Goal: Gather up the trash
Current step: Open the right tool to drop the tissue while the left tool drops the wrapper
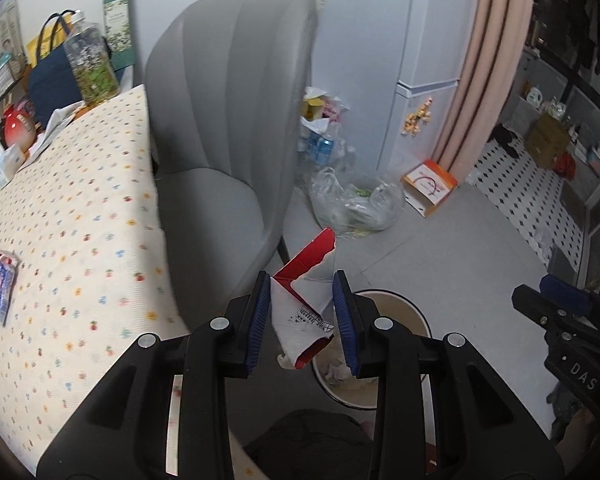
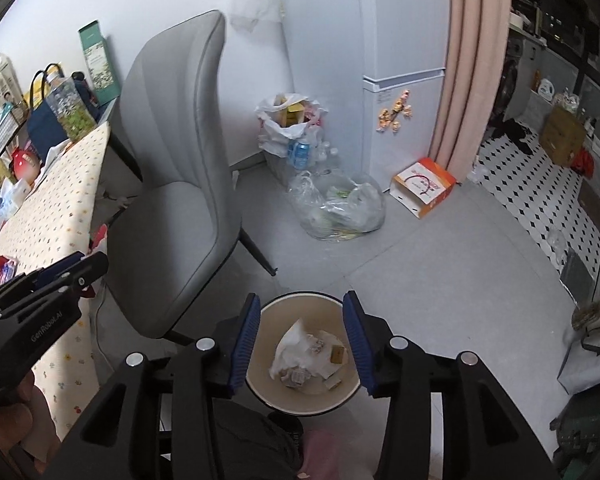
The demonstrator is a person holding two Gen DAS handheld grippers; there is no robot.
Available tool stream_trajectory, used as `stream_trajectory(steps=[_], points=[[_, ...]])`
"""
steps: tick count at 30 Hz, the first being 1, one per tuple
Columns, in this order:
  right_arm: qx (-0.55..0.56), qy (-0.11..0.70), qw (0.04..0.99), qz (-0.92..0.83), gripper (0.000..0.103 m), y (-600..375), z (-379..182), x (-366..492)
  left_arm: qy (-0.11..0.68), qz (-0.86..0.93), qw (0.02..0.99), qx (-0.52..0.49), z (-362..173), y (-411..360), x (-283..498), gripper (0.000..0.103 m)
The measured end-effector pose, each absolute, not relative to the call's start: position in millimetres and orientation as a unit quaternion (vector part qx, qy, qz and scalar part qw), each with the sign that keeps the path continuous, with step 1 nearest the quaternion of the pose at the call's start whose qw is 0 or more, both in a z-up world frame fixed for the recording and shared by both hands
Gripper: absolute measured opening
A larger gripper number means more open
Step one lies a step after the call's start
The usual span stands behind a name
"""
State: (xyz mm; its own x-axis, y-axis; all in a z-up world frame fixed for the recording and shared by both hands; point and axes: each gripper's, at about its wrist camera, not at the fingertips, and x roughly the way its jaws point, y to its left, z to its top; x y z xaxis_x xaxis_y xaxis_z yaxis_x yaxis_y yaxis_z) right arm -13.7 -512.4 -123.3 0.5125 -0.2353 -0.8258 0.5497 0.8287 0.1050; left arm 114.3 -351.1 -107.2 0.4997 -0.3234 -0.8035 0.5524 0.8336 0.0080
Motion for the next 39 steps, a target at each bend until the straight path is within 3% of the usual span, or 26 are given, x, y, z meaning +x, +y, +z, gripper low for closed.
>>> stream_trajectory(steps=[17,19,20,23,24,33,39], points=[[0.215,0.419,0.828,-0.304,0.069,-561,-124,-90,0.464,-0.329,0.803,0.18,-135,-425,71,0.033],[0.218,0.418,0.826,-0.309,0.077,-562,-126,-91,0.473,-0.337,0.793,0.184,-139,-430,69,0.034],[0.218,0.417,0.826,-0.311,0.079,-563,-126,-92,0.475,-0.34,0.79,0.186,-140,-431,67,0.035],[0.216,0.415,0.827,-0.312,0.084,-564,-126,-93,0.473,-0.342,0.791,0.182,-140,-428,67,0.062],[0.215,0.414,0.827,-0.313,0.086,-564,-126,-92,0.47,-0.341,0.794,0.182,-139,-427,67,0.065],[0.21,0.409,0.832,-0.312,0.093,-554,-121,-82,0.454,-0.317,0.816,0.167,-118,-403,84,0.086],[0.192,0.395,0.854,-0.279,0.095,-525,-107,-57,0.436,-0.277,0.844,0.145,-96,-361,102,0.092]])
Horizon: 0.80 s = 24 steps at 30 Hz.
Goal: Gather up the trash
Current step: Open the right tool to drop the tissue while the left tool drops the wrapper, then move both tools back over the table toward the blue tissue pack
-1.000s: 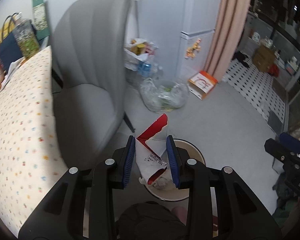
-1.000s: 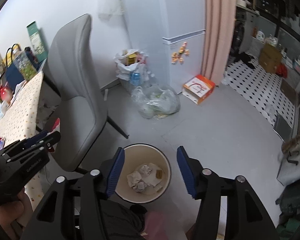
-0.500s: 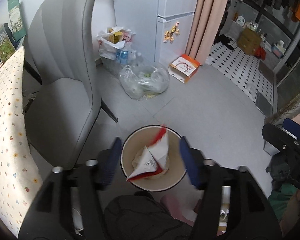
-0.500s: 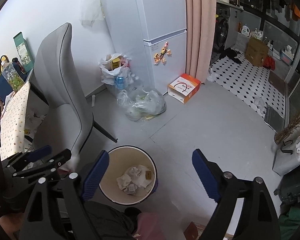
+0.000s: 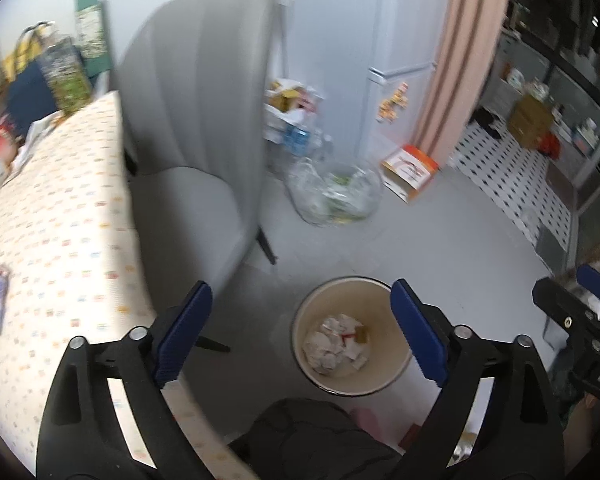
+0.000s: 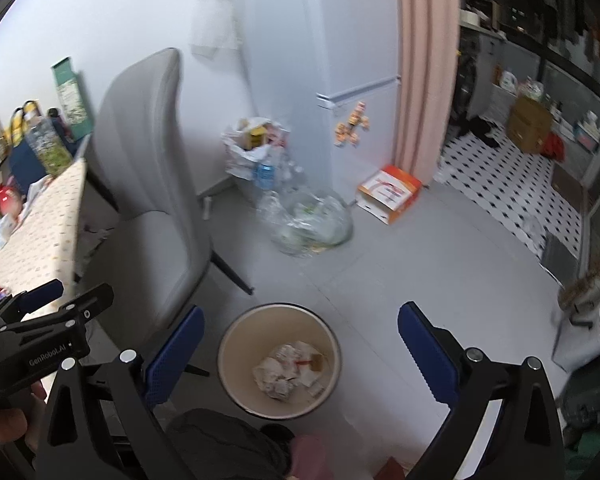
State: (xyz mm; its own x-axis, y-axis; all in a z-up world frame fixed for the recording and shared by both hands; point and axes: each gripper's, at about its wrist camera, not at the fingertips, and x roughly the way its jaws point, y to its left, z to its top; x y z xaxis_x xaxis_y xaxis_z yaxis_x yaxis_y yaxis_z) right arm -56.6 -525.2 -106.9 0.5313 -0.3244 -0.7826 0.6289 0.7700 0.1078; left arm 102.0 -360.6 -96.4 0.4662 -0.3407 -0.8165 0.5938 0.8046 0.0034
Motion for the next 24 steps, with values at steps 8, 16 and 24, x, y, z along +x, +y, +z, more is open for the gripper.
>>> stream_trajectory(steps=[8,16,24], points=[[0.159,0.388,0.88,-0.225,0.095,-472,-83,-12,0.416,-0.205,0.878,0.116,-72,-285,122,0.095],[0.122,0.385,0.899,-0.171,0.095,-413,-62,21,0.406,-0.145,0.899,0.075,-56,-210,138,0.096],[0.097,0.384,0.909,-0.132,0.095,-366,-47,41,0.398,-0.103,0.91,0.05,-49,-152,141,0.096]])
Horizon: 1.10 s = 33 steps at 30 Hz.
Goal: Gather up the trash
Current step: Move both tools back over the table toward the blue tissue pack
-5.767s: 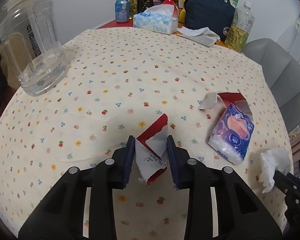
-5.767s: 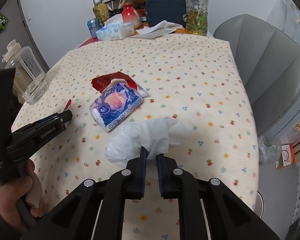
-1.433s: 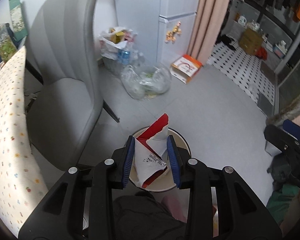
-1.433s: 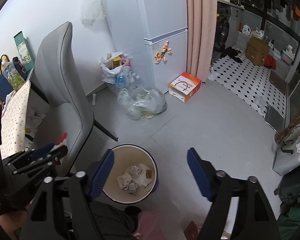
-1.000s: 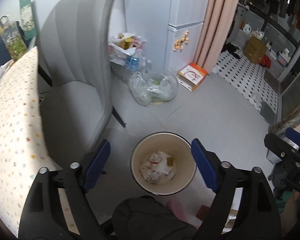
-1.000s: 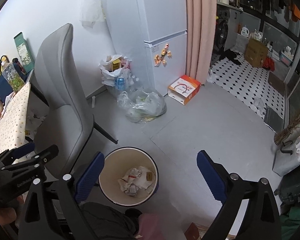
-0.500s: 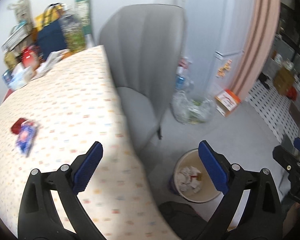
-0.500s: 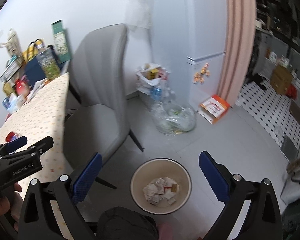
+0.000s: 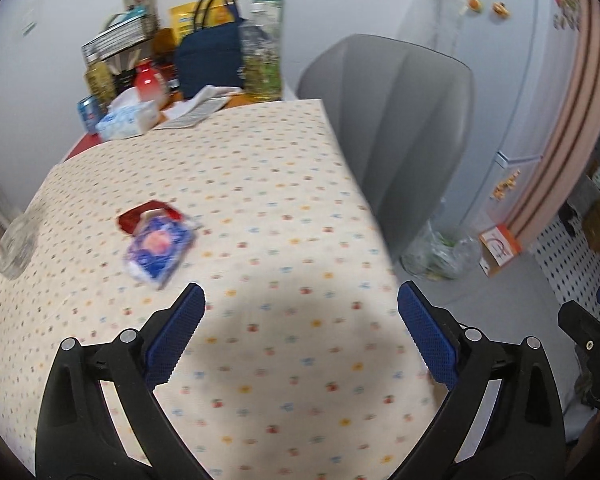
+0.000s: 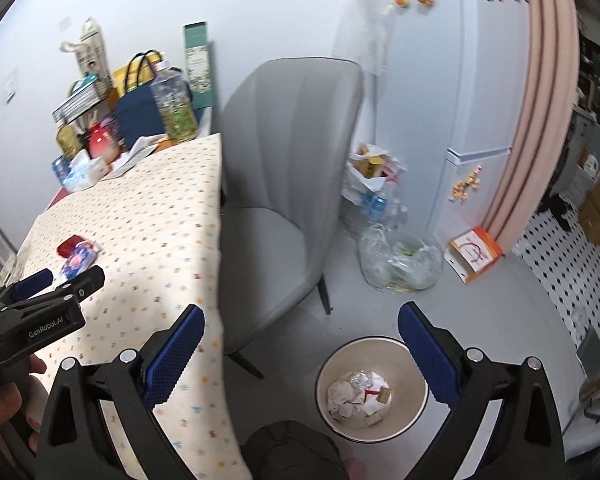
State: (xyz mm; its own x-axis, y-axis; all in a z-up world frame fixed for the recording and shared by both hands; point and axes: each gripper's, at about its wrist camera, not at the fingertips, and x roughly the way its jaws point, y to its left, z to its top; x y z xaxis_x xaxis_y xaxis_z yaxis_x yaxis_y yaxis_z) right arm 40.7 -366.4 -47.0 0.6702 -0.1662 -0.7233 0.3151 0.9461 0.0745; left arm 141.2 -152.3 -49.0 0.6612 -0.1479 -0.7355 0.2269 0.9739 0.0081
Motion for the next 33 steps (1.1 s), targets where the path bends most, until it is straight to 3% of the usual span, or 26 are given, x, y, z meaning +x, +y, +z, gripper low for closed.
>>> stream_trajectory(steps=[19,33], points=[[0.041,0.402,0.914,-0.043,0.095,-258,-47,96,0.401,-0.031,0.915,-0.009,-56,-43,159,0.096],[0.025,0.415,0.909,-0.025,0.095,-220,-61,143,0.425,-0.031,0.904,-0.023,-82,-16,194,0.096]])
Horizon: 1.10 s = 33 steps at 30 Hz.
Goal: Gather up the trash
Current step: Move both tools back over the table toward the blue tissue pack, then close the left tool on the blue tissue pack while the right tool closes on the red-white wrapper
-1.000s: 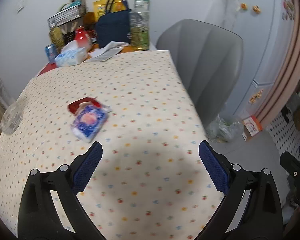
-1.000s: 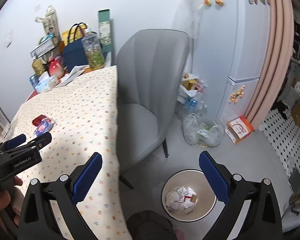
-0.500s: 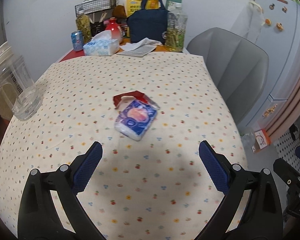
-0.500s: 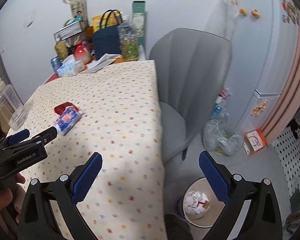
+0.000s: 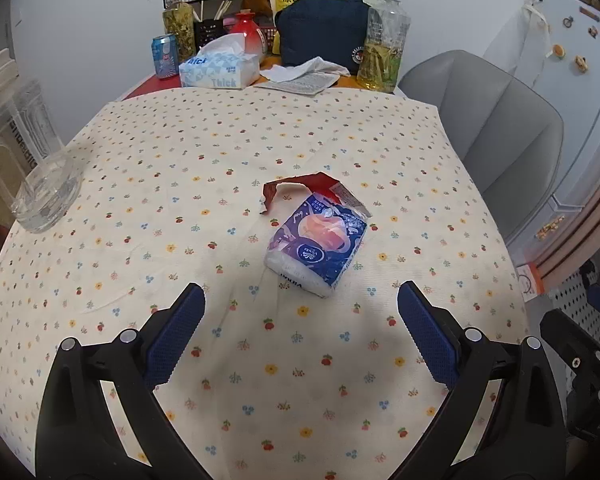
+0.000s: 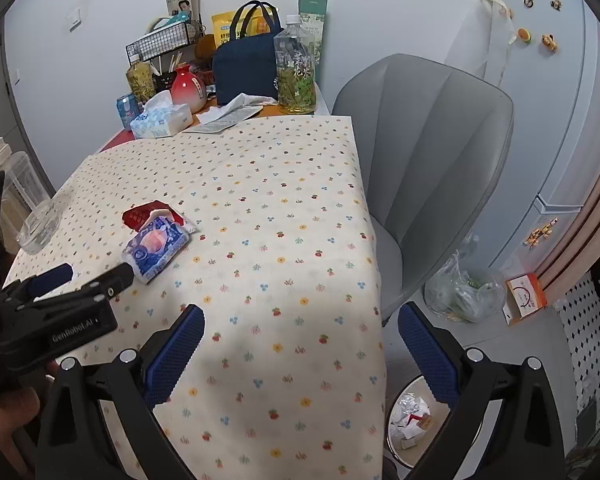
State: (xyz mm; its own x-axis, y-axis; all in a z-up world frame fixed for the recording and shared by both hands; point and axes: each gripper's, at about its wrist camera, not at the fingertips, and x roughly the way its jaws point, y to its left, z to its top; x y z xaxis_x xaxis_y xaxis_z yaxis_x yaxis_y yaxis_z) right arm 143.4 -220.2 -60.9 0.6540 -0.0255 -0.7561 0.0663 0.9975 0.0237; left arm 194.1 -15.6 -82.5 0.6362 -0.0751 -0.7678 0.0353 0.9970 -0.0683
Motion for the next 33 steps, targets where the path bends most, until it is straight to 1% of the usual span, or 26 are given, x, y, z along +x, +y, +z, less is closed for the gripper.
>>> stream_trajectory(steps=[13,16,19,20,21,22,23,24,26,30,33], points=[[0.027,0.43,0.902,-0.028,0.095,-221,-80,175,0.447,-0.038,0.893,-0.016,-110,-21,228,0.096],[0.026,0.434,0.9,-0.029,0.095,-221,-85,182,0.454,-0.036,0.89,-0.018,-117,-20,235,0.095],[0.025,0.437,0.899,-0.03,0.095,-221,-87,187,0.459,-0.037,0.888,-0.02,-121,-19,240,0.09],[0.026,0.437,0.899,-0.029,0.095,-220,-88,188,0.461,-0.039,0.886,-0.022,-123,-17,243,0.086],[0.025,0.437,0.899,-0.029,0.095,-219,-88,189,0.463,-0.041,0.885,-0.026,-124,-16,244,0.078],[0.025,0.437,0.899,-0.028,0.095,-219,-89,190,0.465,-0.042,0.884,-0.029,-125,-15,245,0.075],[0.025,0.437,0.899,-0.027,0.095,-218,-89,191,0.462,-0.04,0.886,-0.027,-125,-15,245,0.07],[0.024,0.437,0.899,-0.027,0.095,-217,-89,192,0.46,-0.038,0.887,-0.022,-124,-15,245,0.06],[0.022,0.437,0.899,-0.024,0.095,-214,-89,193,0.459,-0.042,0.887,-0.02,-123,-16,244,0.057],[0.018,0.436,0.9,-0.014,0.095,-207,-88,193,0.452,-0.054,0.89,-0.031,-118,-12,237,0.045],[0.015,0.436,0.9,-0.006,0.095,-199,-87,191,0.449,-0.05,0.891,-0.037,-114,-5,229,0.04]])
